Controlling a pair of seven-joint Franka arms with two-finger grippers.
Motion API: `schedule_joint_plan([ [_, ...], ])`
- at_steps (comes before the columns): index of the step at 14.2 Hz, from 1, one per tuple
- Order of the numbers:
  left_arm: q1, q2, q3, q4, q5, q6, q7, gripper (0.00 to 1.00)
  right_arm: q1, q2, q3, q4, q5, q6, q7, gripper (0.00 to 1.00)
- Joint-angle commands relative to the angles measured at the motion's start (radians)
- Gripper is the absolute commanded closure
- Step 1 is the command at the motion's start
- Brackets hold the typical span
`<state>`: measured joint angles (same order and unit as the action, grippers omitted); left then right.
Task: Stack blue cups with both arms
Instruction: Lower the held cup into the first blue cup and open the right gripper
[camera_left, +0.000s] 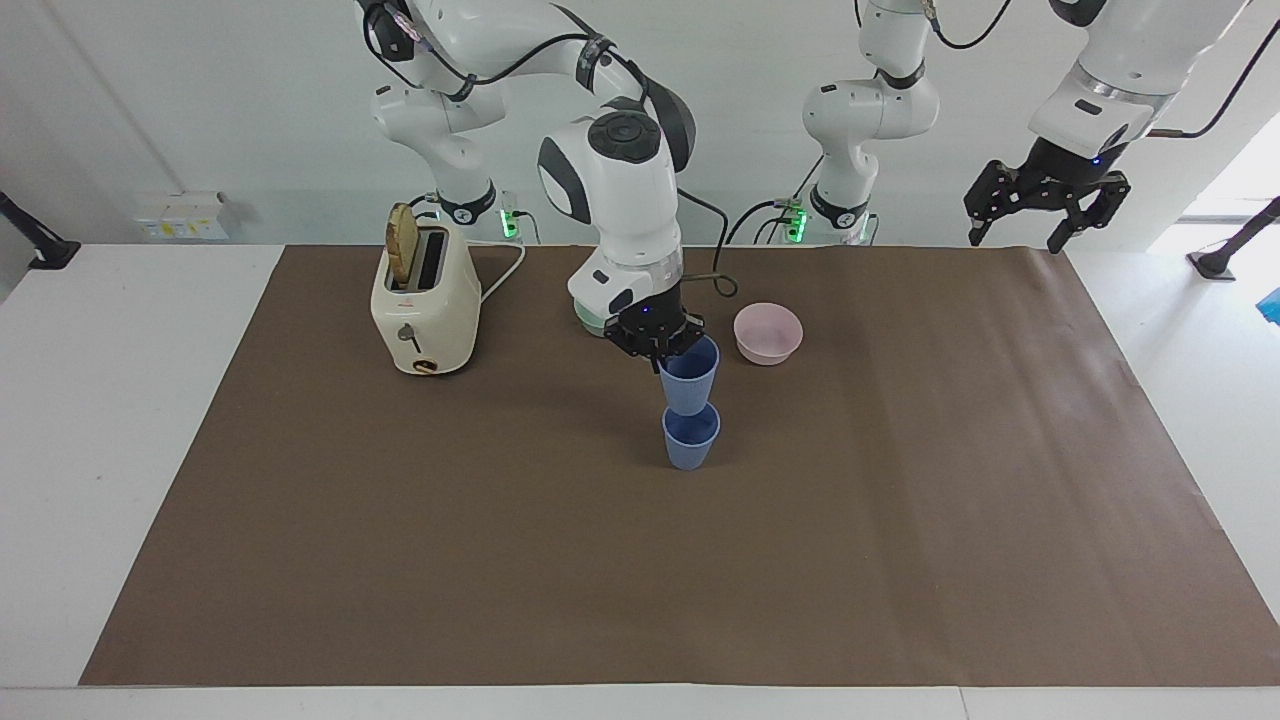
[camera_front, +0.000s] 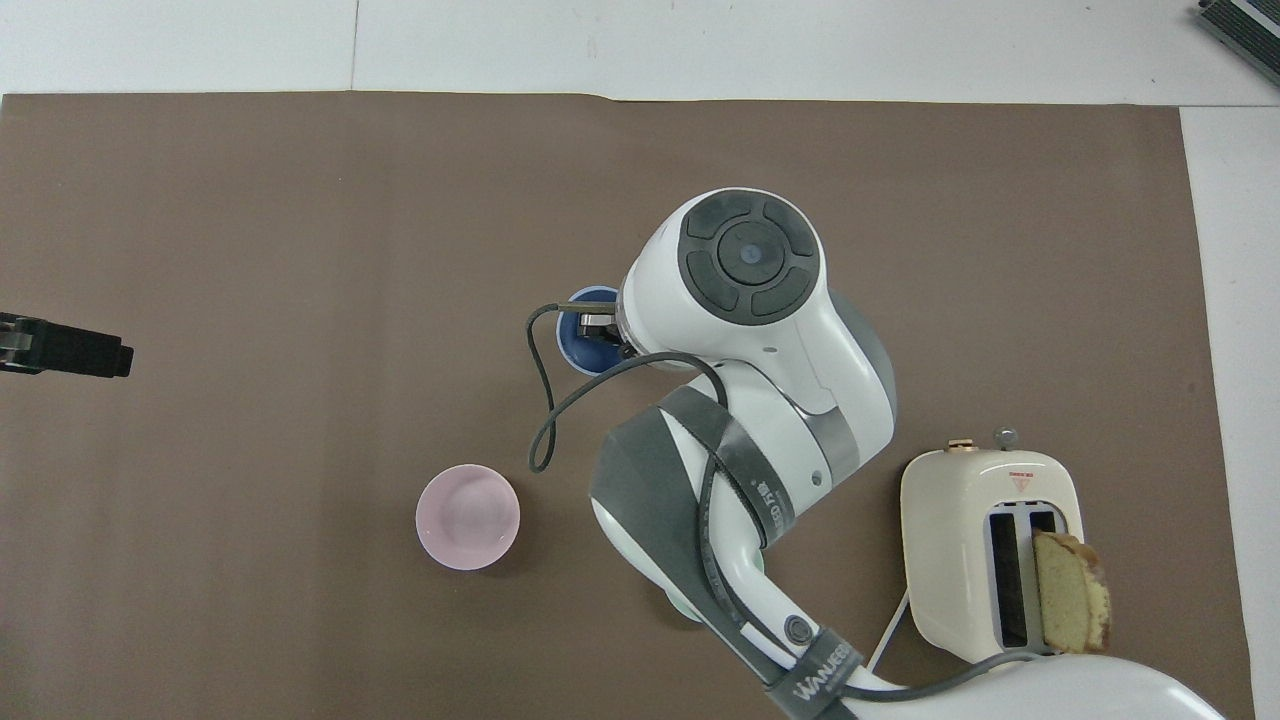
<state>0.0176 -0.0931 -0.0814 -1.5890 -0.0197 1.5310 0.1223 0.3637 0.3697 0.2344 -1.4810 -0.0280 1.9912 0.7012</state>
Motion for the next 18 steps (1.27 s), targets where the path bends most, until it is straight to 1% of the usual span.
schedule_joint_plan([
  [1,0.012,-0.020,-0.006,-0.020,-0.012,-0.002,0.003,0.00,-0.014,0.020,0.005,0.022,-0.023,0.029,0.026,1.00],
  [4,0.010,-0.020,-0.006,-0.020,-0.012,-0.002,0.003,0.00,-0.015,0.041,0.005,0.024,-0.026,0.043,0.026,1.00],
  [13,0.010,-0.020,-0.006,-0.023,-0.012,-0.002,0.003,0.00,-0.017,0.046,0.005,0.016,-0.027,0.057,0.027,1.00],
  [15,0.010,-0.022,-0.006,-0.025,-0.012,-0.002,0.003,0.00,-0.017,0.055,0.005,0.016,-0.032,0.098,0.026,1.00],
  [18,0.012,-0.022,-0.006,-0.025,-0.012,-0.002,0.003,0.00,-0.006,0.069,0.005,0.016,-0.032,0.104,0.026,1.00],
])
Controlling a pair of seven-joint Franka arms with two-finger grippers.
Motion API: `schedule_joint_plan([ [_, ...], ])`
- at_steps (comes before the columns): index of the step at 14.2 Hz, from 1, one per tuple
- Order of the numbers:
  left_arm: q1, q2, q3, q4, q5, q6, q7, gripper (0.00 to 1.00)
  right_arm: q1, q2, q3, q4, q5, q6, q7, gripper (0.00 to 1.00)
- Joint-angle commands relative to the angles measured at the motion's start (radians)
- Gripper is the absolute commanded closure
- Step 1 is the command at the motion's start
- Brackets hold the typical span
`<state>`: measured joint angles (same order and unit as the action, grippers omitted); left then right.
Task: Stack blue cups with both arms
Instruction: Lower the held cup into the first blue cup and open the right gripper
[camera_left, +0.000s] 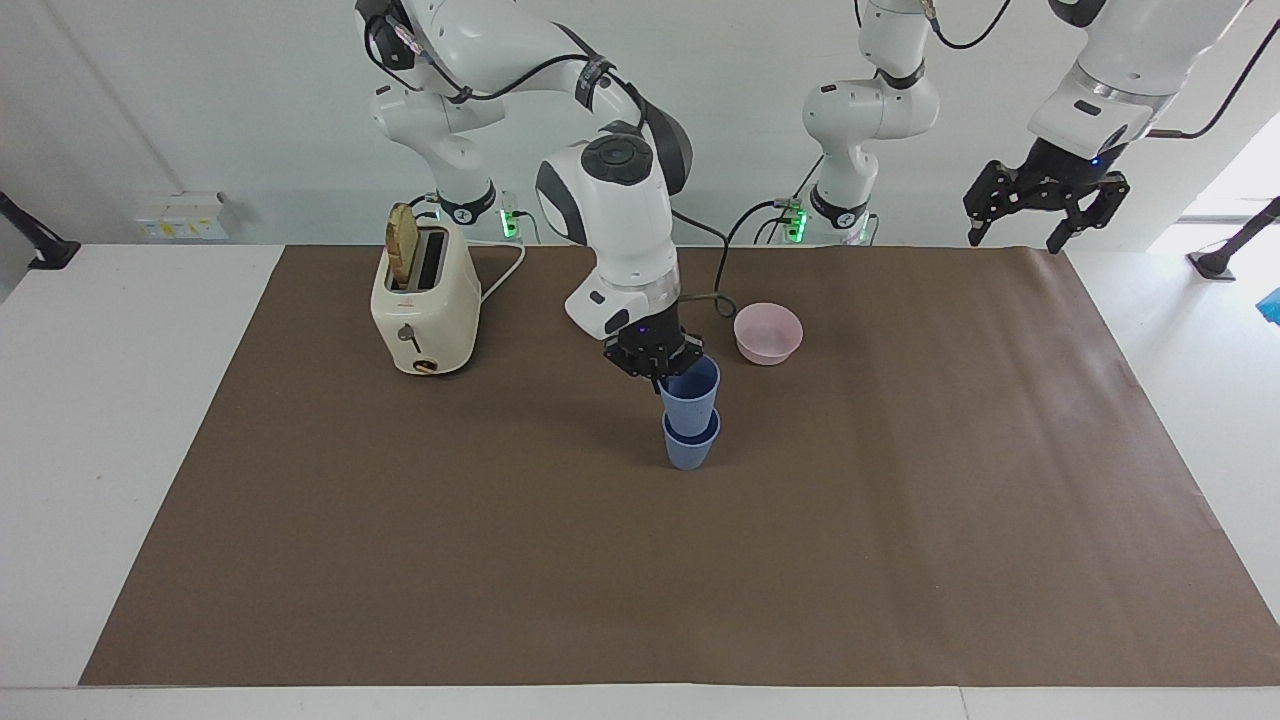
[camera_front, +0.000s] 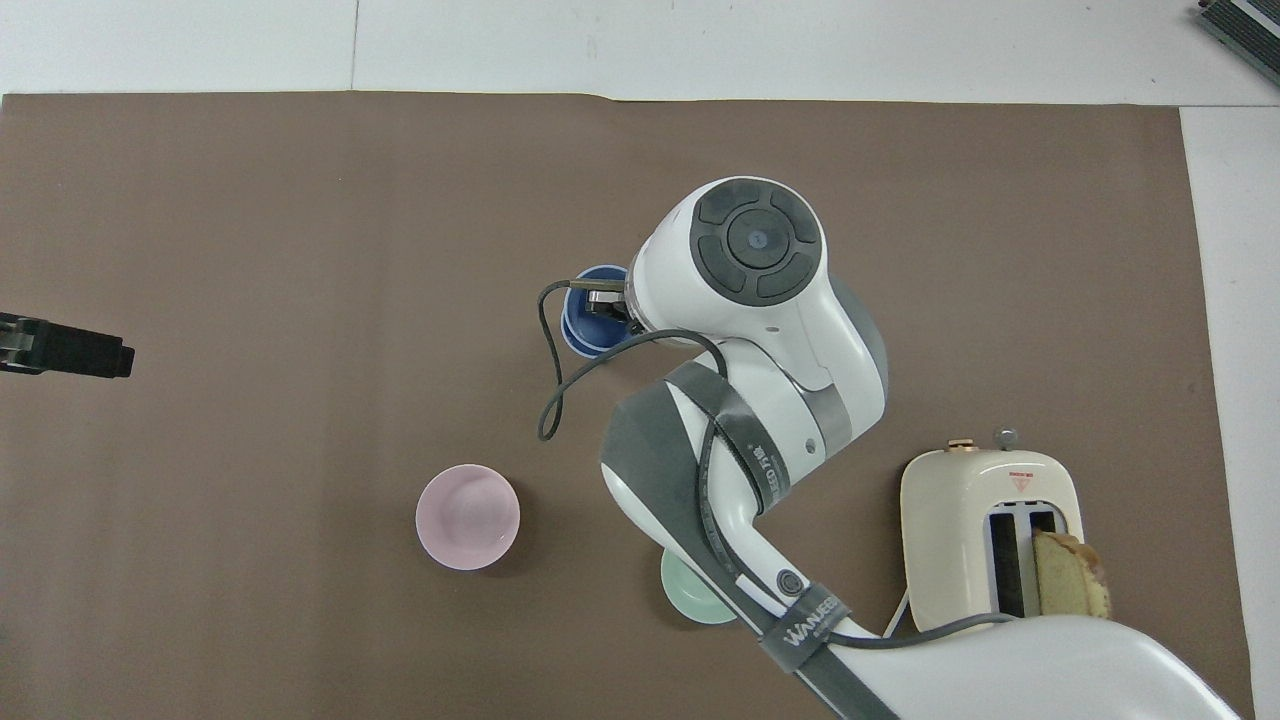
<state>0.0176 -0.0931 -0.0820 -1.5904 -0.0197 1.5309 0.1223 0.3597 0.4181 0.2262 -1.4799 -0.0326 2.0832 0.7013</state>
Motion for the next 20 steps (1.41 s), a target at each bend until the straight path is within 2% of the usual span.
schedule_joint_plan([
  [1,0.010,-0.022,-0.005,-0.023,-0.012,-0.002,0.003,0.00,-0.002,0.022,0.013,0.015,-0.029,0.014,0.027,1.00],
  [12,0.001,-0.023,-0.005,-0.031,-0.012,-0.003,0.000,0.00,-0.012,0.041,0.013,-0.006,-0.046,0.026,0.027,1.00],
  [13,0.002,-0.022,-0.005,-0.031,-0.012,-0.003,0.000,0.00,-0.013,0.042,0.013,-0.006,-0.044,0.028,0.027,0.74],
  [14,0.002,-0.022,-0.005,-0.029,-0.012,-0.003,0.000,0.00,-0.013,0.042,0.013,-0.006,-0.041,0.029,0.027,0.40],
  [15,0.002,-0.022,-0.005,-0.029,-0.012,-0.003,0.000,0.00,-0.013,0.042,0.013,-0.005,-0.038,0.028,0.027,0.26],
  [16,0.002,-0.022,-0.005,-0.031,-0.012,-0.003,0.000,0.00,-0.013,0.042,0.013,-0.005,-0.039,0.029,0.027,0.20],
  [20,0.001,-0.022,-0.005,-0.031,-0.012,-0.003,0.002,0.00,-0.013,0.042,0.013,-0.005,-0.044,0.023,0.029,0.19],
])
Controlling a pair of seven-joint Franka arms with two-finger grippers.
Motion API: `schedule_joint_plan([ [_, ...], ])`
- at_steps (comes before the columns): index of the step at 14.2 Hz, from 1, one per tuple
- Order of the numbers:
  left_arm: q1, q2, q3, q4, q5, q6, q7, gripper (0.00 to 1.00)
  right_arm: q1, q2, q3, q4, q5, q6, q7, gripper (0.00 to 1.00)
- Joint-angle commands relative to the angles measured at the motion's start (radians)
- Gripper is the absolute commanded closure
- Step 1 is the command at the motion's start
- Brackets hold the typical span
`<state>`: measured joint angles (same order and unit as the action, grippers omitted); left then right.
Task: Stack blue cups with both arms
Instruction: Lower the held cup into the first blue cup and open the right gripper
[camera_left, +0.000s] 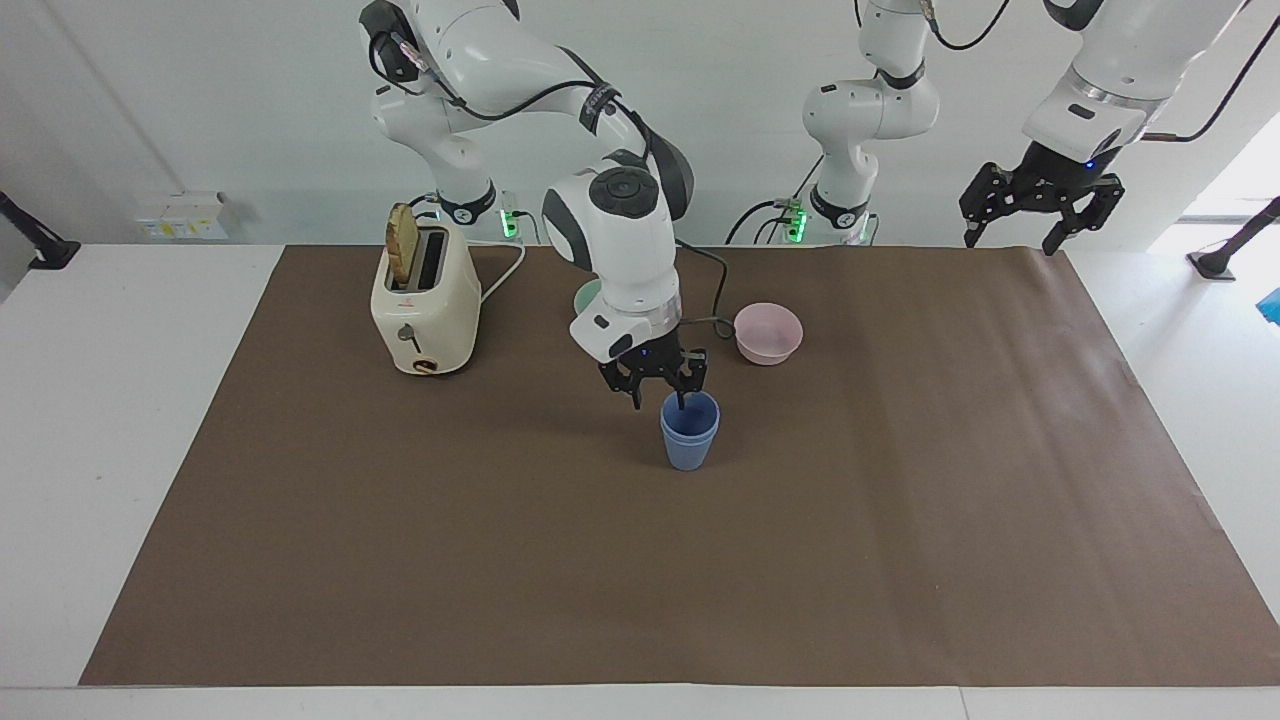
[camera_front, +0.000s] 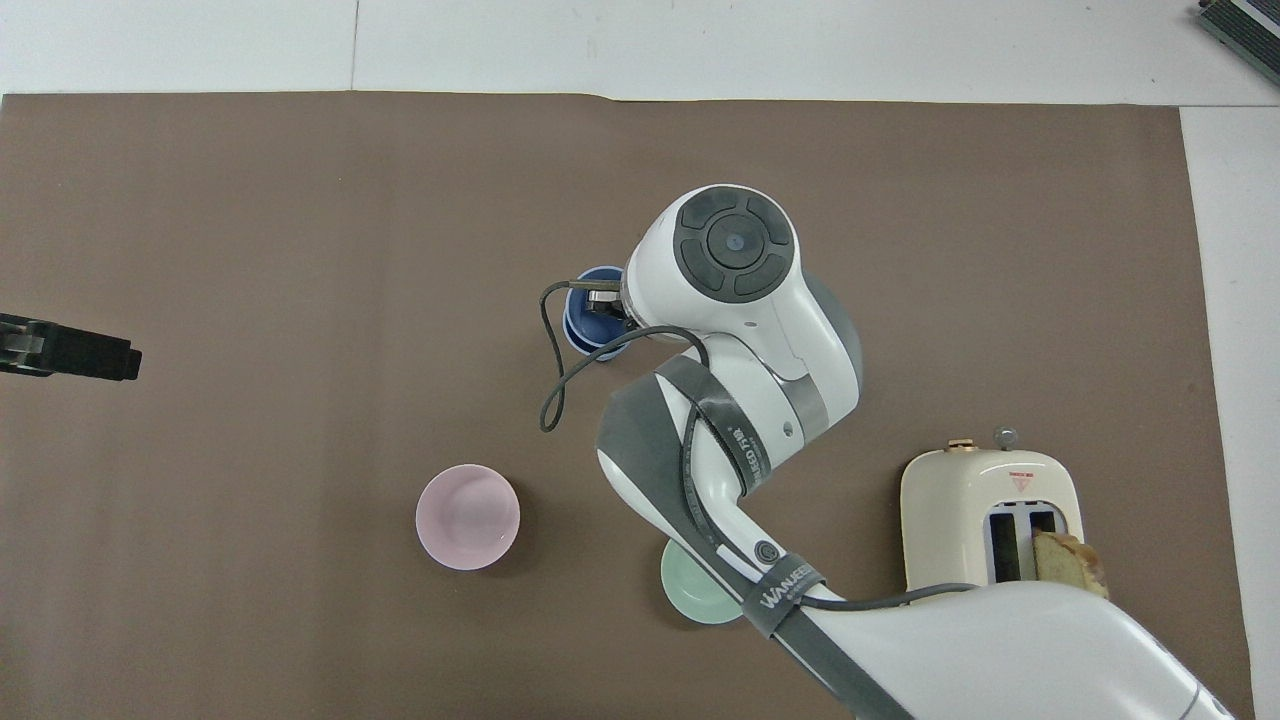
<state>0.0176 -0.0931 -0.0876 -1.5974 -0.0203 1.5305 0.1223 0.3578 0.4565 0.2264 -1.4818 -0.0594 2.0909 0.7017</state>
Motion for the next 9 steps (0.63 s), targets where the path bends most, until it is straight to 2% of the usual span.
schedule_joint_plan([
  [1,0.002,-0.023,0.000,-0.023,-0.012,-0.003,0.002,0.00,-0.011,0.004,0.013,-0.003,-0.019,0.015,0.027,0.18],
  [3,0.002,-0.022,0.000,-0.024,-0.012,-0.003,0.003,0.00,-0.011,0.002,0.008,-0.002,-0.022,0.003,0.025,0.10],
  [4,0.002,-0.022,0.000,-0.023,-0.012,-0.003,0.003,0.00,-0.017,-0.001,0.004,0.001,-0.025,-0.005,0.018,0.00],
  [6,0.002,-0.022,0.000,-0.023,-0.012,-0.001,0.005,0.00,-0.072,-0.019,0.004,0.006,-0.043,-0.052,-0.005,0.00],
  [9,0.007,-0.022,0.000,-0.024,-0.012,0.006,0.008,0.00,-0.152,-0.087,0.002,0.012,-0.065,-0.190,-0.174,0.00],
])
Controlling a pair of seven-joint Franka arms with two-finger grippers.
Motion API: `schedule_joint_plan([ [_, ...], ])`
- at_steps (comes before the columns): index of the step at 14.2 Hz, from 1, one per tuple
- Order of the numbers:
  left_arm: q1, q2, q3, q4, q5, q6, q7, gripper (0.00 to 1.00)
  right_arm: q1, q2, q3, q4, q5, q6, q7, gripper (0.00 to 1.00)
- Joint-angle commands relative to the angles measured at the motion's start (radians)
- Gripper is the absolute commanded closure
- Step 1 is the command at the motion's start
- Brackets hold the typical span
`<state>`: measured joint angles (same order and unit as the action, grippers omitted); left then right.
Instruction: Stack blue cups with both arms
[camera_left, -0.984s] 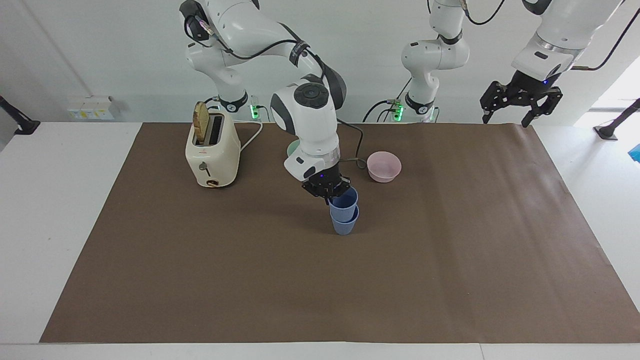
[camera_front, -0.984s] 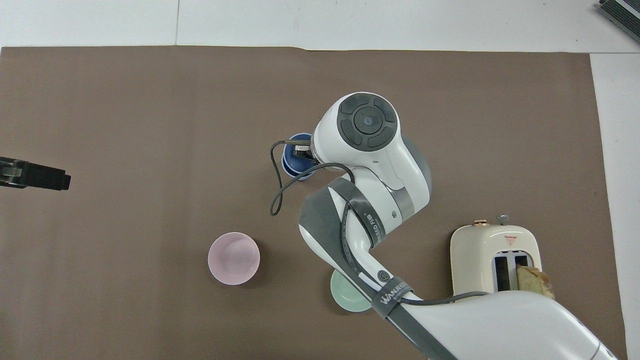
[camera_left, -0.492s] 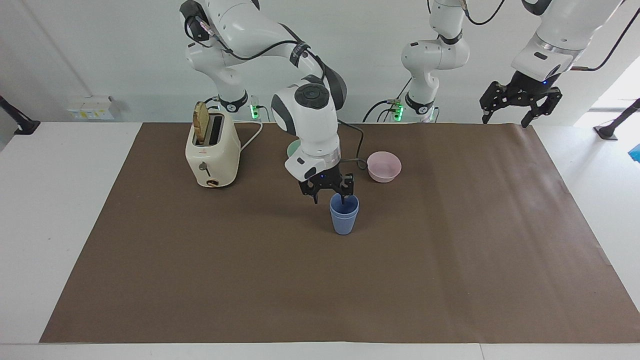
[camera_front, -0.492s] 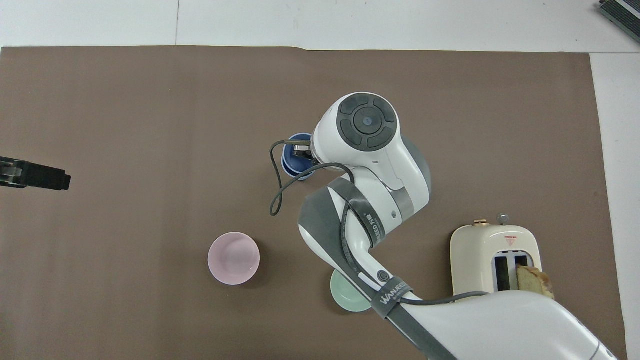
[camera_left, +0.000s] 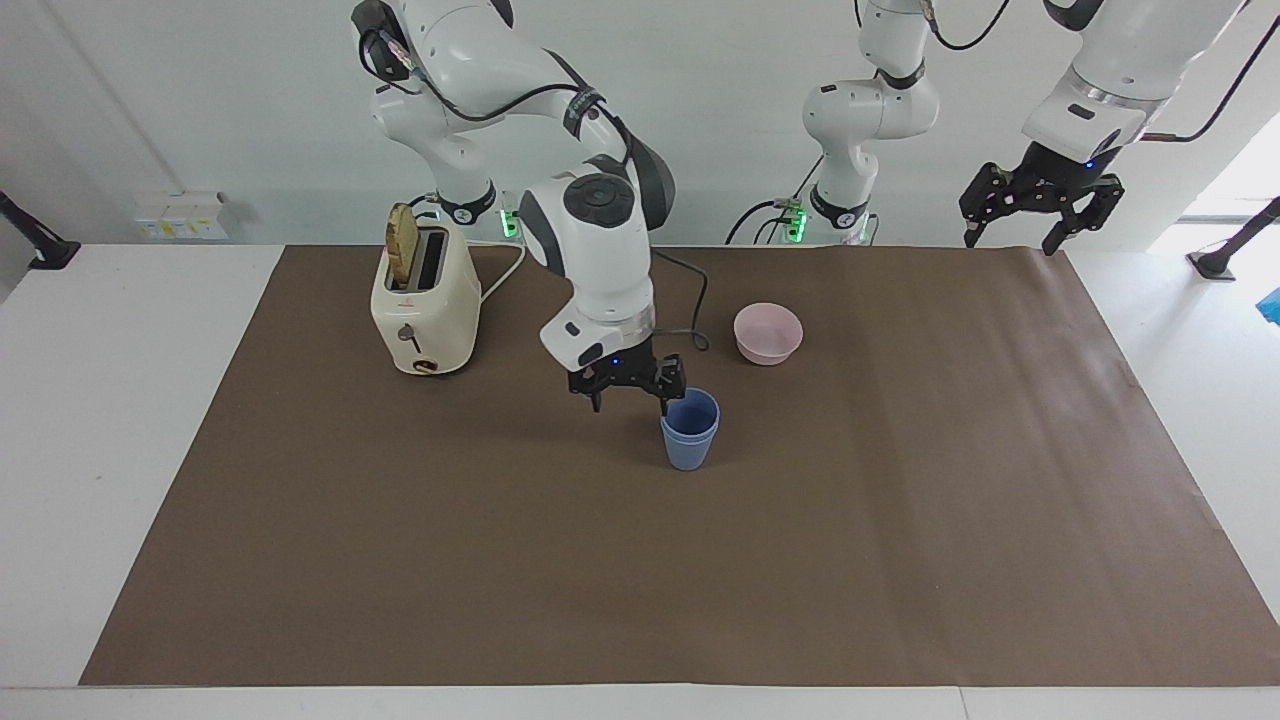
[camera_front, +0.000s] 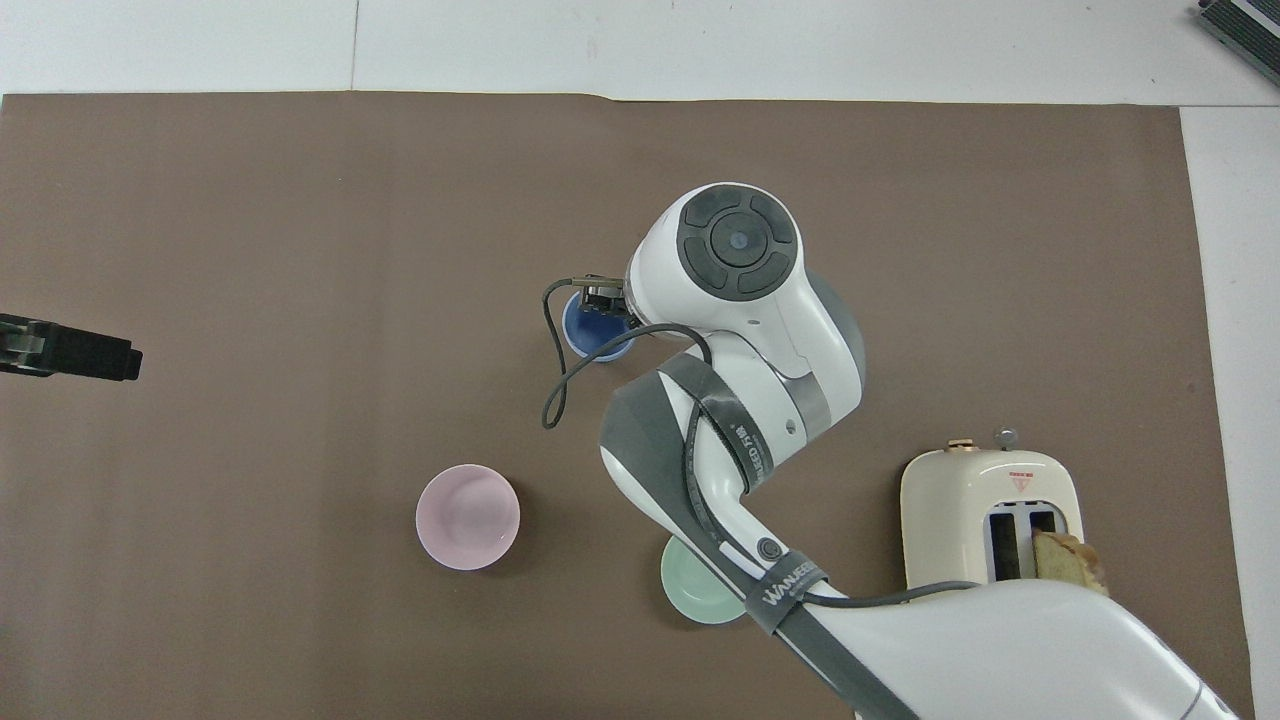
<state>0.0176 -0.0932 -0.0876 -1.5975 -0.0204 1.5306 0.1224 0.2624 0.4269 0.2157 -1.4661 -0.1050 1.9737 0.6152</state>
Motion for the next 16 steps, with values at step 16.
schedule_joint_plan([
  [16,0.005,-0.022,0.000,-0.024,-0.010,0.000,0.005,0.00,-0.409,-0.287,0.011,-0.002,0.062,-0.328,-0.566,0.00],
])
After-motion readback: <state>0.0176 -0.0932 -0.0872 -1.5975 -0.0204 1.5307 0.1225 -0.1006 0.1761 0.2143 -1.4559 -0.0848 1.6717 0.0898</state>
